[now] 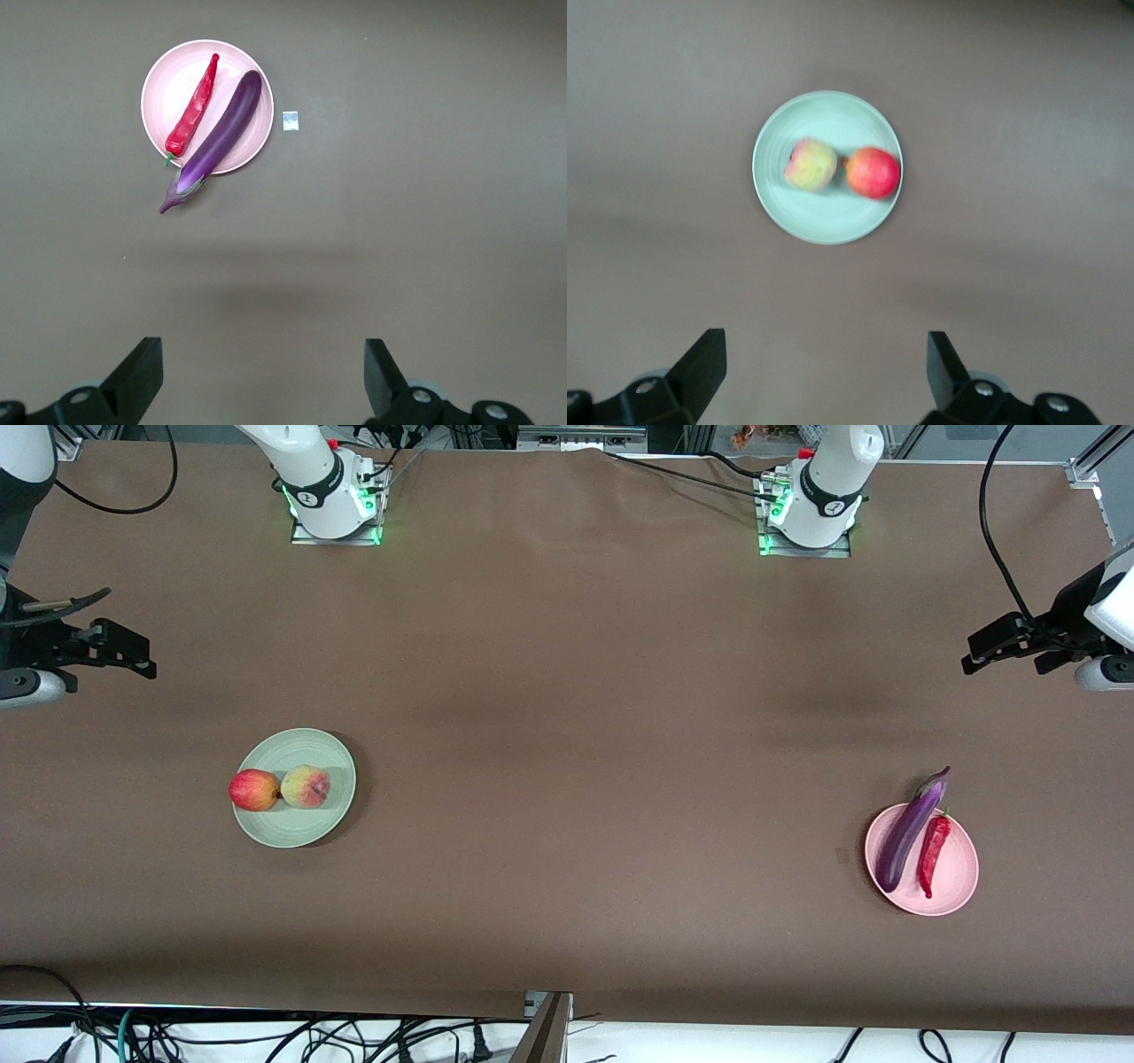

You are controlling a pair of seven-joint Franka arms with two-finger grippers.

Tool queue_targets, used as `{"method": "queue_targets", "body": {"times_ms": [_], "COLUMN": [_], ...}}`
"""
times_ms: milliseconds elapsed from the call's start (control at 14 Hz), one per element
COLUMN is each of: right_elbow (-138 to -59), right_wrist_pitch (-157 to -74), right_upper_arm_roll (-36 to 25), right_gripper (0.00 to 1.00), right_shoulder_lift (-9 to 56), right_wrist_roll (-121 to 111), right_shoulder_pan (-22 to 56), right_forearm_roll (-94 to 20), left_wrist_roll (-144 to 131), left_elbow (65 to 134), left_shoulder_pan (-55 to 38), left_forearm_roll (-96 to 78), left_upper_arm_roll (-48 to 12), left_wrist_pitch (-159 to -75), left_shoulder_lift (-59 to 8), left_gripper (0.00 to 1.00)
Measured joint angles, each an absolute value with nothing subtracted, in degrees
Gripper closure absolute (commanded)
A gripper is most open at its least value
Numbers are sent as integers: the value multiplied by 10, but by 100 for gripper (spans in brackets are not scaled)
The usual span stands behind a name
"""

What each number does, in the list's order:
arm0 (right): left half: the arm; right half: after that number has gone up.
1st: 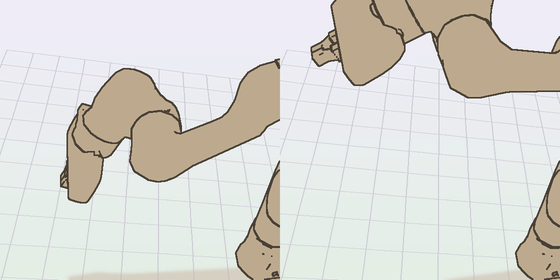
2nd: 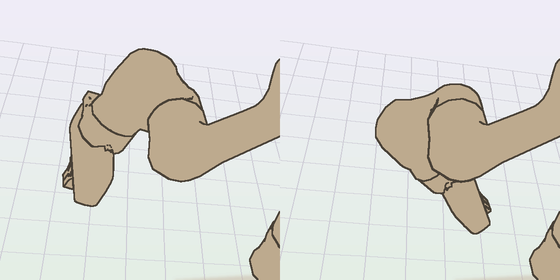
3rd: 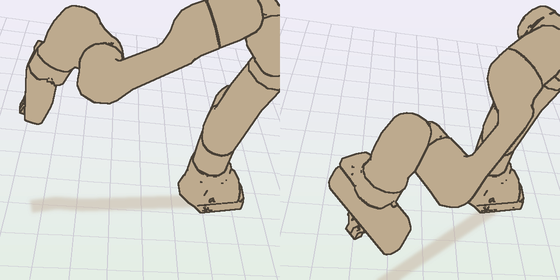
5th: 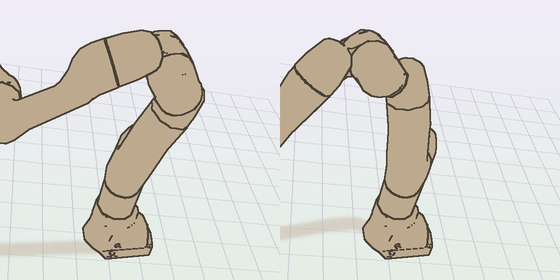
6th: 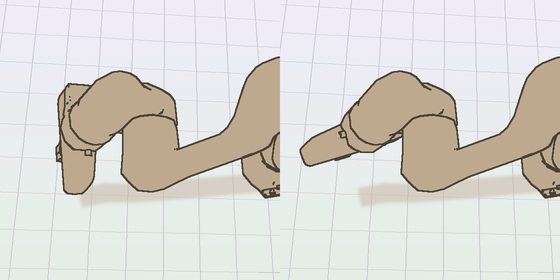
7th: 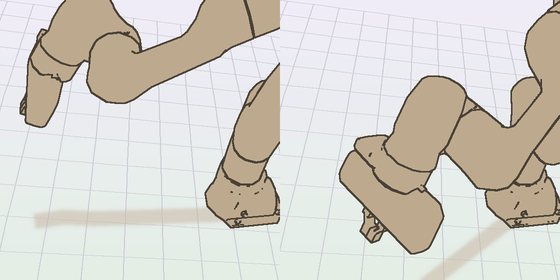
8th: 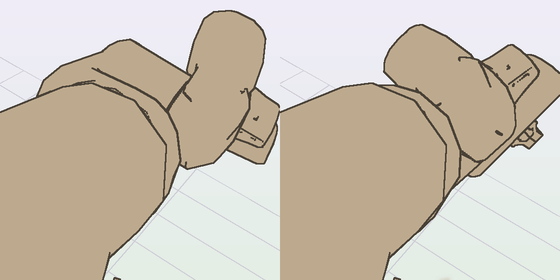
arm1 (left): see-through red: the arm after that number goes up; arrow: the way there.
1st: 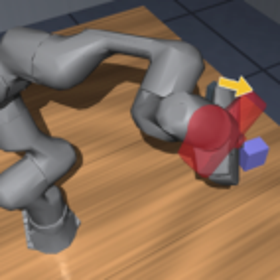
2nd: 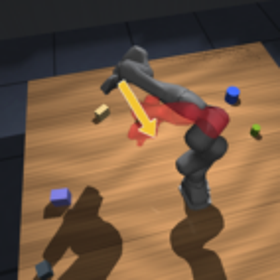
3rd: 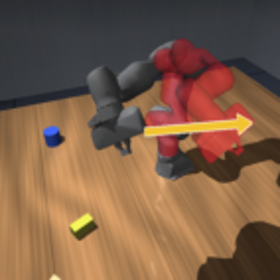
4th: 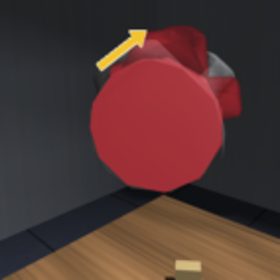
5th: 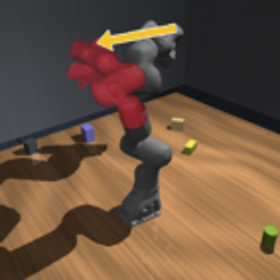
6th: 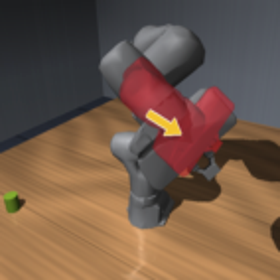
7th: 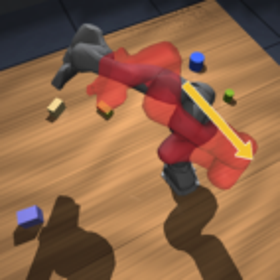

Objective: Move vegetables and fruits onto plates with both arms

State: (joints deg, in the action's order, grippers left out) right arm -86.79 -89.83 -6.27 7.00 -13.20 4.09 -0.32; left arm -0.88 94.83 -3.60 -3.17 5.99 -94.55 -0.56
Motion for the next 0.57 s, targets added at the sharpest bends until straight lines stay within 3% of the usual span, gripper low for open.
{"method": "queue_targets", "body": {"times_ms": [571], "right_elbow": [-871], "right_wrist_pitch": [-862], "right_upper_arm_roll": [-25], "right_gripper": [0], "right_shoulder_lift": [49], "right_wrist_roll": [-68], "right_shoulder_pan": [44], "right_forearm_roll": [2], "left_wrist_roll": [-9], "left_elbow": [948], "left_shoulder_pan": [-36], "left_forearm_roll": [-32], "left_upper_arm_roll": [60], "left_wrist_pitch": [-946], "left_shoulder_lift": [-6], "left_gripper": [0]}}
